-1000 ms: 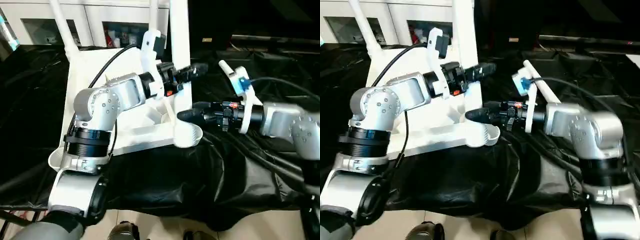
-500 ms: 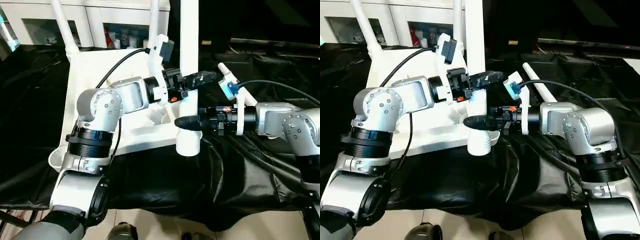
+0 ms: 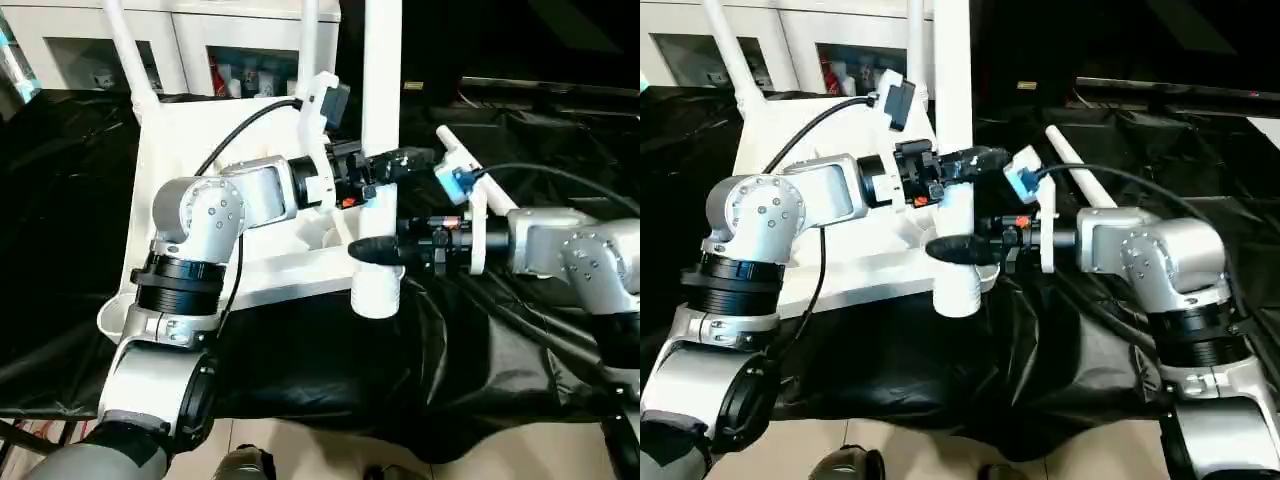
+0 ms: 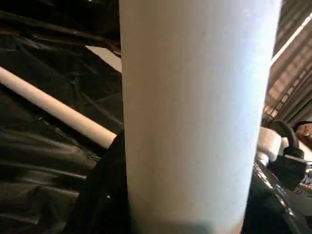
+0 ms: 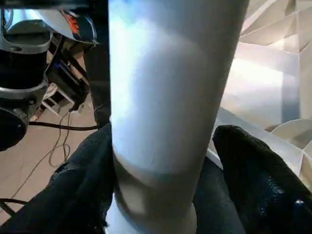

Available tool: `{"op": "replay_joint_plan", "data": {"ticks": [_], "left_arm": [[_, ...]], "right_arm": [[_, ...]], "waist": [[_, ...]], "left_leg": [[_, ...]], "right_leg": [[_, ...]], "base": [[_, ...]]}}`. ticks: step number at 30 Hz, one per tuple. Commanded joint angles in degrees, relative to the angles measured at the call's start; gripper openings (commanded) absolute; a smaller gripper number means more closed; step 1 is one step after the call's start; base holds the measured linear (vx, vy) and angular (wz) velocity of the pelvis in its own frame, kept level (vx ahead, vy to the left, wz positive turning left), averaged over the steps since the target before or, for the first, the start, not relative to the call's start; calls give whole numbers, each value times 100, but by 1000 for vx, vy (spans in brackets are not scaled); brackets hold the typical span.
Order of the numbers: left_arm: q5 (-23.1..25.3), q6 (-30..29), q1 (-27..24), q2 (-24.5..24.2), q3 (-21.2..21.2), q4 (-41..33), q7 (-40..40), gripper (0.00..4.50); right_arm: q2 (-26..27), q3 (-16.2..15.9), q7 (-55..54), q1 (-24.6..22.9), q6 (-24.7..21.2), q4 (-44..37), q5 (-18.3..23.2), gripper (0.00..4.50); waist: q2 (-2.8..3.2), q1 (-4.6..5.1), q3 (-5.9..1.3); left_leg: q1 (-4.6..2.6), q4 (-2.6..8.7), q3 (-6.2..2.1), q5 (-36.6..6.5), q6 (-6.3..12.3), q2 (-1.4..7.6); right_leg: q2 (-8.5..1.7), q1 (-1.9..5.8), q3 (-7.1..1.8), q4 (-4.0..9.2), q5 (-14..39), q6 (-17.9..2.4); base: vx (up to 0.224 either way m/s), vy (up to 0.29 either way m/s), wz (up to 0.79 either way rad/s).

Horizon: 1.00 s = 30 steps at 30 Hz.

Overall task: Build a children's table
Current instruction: Pick table leg

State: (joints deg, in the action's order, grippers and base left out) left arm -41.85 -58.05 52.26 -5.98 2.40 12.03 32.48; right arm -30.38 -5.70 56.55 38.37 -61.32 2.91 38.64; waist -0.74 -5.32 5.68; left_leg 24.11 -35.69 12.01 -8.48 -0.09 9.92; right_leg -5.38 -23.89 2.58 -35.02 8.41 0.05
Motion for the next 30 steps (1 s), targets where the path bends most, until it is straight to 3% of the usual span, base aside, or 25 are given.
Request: {"op": "replay_joint_plan", "data": {"ticks": [1, 10, 22, 30], "left_arm": [[-140, -40, 143, 54, -33, -234, 142, 186], [-129, -58, 131, 30, -59, -281, 231, 186], [-100, -93, 123, 11, -117, -321, 332, 186], [-83, -107, 98, 42, -176, -360, 369, 186]], "right_arm": [[-7, -31, -42, -43, -102, 8, 39, 328], [76, -9, -44, -98, -178, 5, 70, 328], [58, -31, -17, -162, -260, -64, 76, 216], [57, -49, -32, -174, -258, -69, 85, 193]], "waist": [[-19, -24, -618], [-12, -19, -614], [-7, -23, -614], [-5, -22, -614]], "left_leg": [[-258, 404, -192, -1396, -290, 261], [-266, 418, -200, -1482, -342, 267], [-267, 416, -199, -1493, -357, 264], [-264, 418, -200, -1476, -353, 265]], "right_leg": [[-287, 261, -149, 422, 1819, -979], [-286, 251, -145, 427, 1893, -943], [-289, 250, -147, 434, 1930, -919], [-286, 254, -146, 424, 1861, -953]], "base": [[0, 0, 0], [0, 0, 0], [0, 0, 0], [0, 0, 0]]}}
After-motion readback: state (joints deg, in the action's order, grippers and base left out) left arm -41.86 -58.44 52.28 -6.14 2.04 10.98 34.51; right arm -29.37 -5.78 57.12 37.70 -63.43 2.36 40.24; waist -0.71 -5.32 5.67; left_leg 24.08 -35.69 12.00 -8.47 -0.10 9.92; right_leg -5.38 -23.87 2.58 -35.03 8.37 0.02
